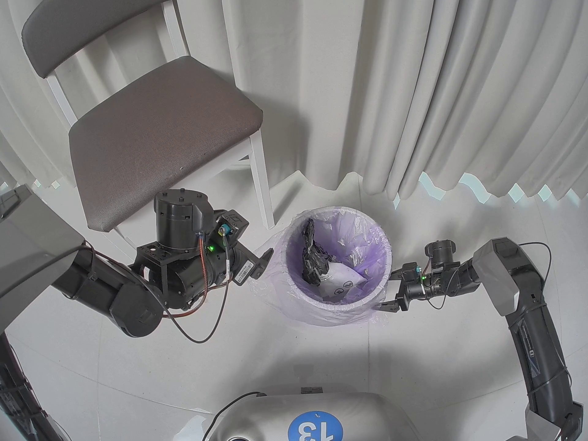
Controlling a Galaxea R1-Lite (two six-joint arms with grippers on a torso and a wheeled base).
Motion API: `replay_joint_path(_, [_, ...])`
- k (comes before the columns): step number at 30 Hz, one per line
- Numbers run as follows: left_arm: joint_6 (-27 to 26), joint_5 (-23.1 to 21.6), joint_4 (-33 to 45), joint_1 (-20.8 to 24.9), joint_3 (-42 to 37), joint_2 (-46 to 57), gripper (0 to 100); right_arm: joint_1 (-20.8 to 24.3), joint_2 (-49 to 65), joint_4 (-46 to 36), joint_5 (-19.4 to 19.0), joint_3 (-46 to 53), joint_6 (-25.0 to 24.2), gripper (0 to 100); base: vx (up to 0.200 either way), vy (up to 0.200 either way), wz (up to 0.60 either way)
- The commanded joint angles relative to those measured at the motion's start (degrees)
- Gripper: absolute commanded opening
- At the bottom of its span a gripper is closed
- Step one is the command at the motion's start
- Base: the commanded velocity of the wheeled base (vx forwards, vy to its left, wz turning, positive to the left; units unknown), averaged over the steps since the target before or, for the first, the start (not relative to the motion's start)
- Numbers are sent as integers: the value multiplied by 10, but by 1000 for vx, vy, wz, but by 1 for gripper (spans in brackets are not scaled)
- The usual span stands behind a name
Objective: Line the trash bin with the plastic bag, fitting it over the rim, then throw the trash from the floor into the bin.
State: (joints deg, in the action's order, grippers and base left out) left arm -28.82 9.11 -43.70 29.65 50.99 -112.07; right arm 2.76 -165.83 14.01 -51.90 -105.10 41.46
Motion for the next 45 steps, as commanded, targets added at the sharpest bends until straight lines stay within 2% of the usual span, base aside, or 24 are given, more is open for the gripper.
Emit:
replay_joint_path(1, [0,1,-2,8,12,1,100,-9,47,28,-2,43,4,100,0,0,0])
replay_joint_path(11, [-1,3,-2,10,13,12,100,-42,69,35,2,46,4,100,0,0,0])
replay_joint_path(15, [-12,6,5,8,46,12,100,-63,102,59,0,61,4,100,0,0,0])
replay_joint_path(20, [-27,36,9,16,47,-9,100,-80,113,72,0,60,-2,100,0,0,0])
replay_joint_path(26, [-41,40,0,18,69,-55,100,-105,126,78,0,49,-9,100,0,0,0])
replay_joint_path(28, [-53,43,10,18,88,-70,100,-117,155,111,-4,58,-19,100,0,0,0])
replay_joint_path(29, [-54,43,11,18,87,-70,100,-117,157,114,-4,60,-20,100,0,0,0])
replay_joint_path(31, [-71,65,13,16,75,-73,100,-126,202,177,-4,103,-30,100,0,0,0])
replay_joint_path(32, [-71,65,13,16,75,-73,100,-126,202,177,-4,103,-30,100,0,0,0])
replay_joint_path(33, [-76,67,13,14,76,-76,100,-129,231,238,-4,141,-58,100,0,0,0])
replay_joint_path(35, [-76,65,14,10,84,-77,100,-129,250,303,-2,175,-98,100,0,0,0])
replay_joint_path(37, [-76,65,15,2,84,-78,100,-126,265,398,7,203,-163,100,0,0,0])
replay_joint_path(39, [-76,63,14,-10,65,-80,100,-120,275,489,43,236,-223,100,0,0,0])
replay_joint_path(40, [-76,62,13,-13,59,-80,100,-117,278,509,56,246,-238,100,0,0,0])
replay_joint_path(41, [-76,58,13,-25,39,-83,100,-105,292,581,108,296,-297,100,0,0,0])
replay_joint_path(42, [-76,57,13,-28,36,-83,100,-101,297,592,116,309,-310,100,0,0,0])
replay_joint_path(45, [-70,34,14,-39,37,-104,100,-87,340,620,173,410,-391,100,0,0,0])
